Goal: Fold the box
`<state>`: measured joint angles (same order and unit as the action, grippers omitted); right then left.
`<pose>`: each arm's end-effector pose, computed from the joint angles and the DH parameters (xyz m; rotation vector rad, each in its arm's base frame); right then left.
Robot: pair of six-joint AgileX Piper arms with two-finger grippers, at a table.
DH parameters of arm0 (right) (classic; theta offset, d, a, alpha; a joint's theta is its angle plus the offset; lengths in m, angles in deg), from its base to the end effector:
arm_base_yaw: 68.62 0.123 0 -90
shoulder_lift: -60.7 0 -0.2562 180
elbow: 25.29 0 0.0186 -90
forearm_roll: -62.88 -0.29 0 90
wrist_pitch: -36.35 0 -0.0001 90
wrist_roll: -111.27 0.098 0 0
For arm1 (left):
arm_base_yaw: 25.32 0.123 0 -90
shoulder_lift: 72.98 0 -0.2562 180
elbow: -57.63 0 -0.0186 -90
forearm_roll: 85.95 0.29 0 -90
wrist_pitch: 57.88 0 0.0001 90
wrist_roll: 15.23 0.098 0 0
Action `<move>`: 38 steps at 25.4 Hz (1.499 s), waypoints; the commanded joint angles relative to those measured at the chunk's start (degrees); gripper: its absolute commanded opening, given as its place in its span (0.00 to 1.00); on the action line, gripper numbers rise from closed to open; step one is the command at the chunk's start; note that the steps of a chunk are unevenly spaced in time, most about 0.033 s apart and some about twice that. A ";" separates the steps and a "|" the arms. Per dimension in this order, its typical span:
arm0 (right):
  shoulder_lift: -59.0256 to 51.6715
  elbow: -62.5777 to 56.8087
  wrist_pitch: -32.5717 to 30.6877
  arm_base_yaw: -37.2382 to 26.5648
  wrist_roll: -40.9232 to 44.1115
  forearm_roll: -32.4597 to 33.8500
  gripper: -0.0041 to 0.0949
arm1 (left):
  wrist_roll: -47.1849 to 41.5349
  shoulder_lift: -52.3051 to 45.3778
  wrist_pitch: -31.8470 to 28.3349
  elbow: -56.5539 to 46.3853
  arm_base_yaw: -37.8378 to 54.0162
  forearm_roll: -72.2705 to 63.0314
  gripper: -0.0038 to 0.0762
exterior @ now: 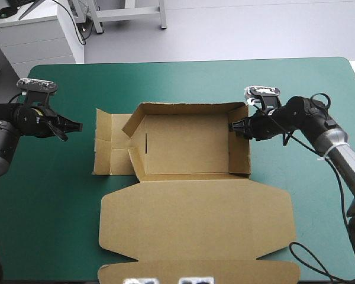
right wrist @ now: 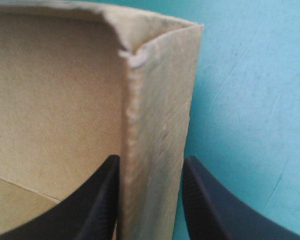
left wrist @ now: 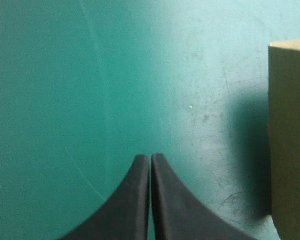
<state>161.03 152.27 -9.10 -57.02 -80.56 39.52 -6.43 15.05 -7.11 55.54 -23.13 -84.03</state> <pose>0.3722 0.1047 0.2513 -0.2594 2.5405 0.4776 0.3426 0.0156 0.3210 0.1567 2.4574 0.1248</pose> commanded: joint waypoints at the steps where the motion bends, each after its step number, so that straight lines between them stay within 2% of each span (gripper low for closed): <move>1: -2.41 4.28 2.88 -0.01 -2.38 0.33 0.43 | -0.08 -2.03 -3.04 1.44 0.10 -0.06 0.04; 6: -3.28 12.83 -1.18 -0.01 -2.38 0.56 0.43 | -0.08 -2.03 -2.24 1.44 0.10 -0.06 0.04; 13: -3.43 21.40 -3.15 -0.11 -2.62 0.46 0.43 | 0.83 -2.03 -1.94 1.44 0.10 -0.06 0.04; 17: -2.75 21.55 -7.89 -0.11 -2.07 1.54 0.43 | 1.11 -2.03 -1.44 1.44 0.10 -0.06 0.04; 22: 1.24 21.43 -14.53 -0.11 1.86 6.77 0.43 | 1.11 -2.03 -1.44 1.44 0.10 -0.45 0.04; 29: 11.51 21.43 -15.22 -0.11 1.86 6.30 0.43 | 1.11 -2.03 -0.34 1.44 0.10 -0.55 0.04; 32: 14.60 21.43 -15.22 -0.11 1.33 2.53 0.43 | 1.11 -2.03 0.59 1.44 0.10 -0.77 0.04; 34: 16.16 21.43 -16.62 -0.11 1.34 0.94 0.35 | 1.11 -2.03 1.22 1.44 0.10 -0.77 0.04; 36: 17.20 21.43 -18.89 -0.11 0.76 1.95 0.05 | 1.11 -2.03 1.45 1.44 0.10 -0.77 0.04; 38: 17.20 21.43 -19.34 -0.11 0.76 2.20 0.03 | 1.11 -2.03 1.45 1.44 0.10 -0.91 0.04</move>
<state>180.64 172.22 -26.48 -57.15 -78.70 43.18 -5.36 15.05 -3.78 55.53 -23.13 -84.32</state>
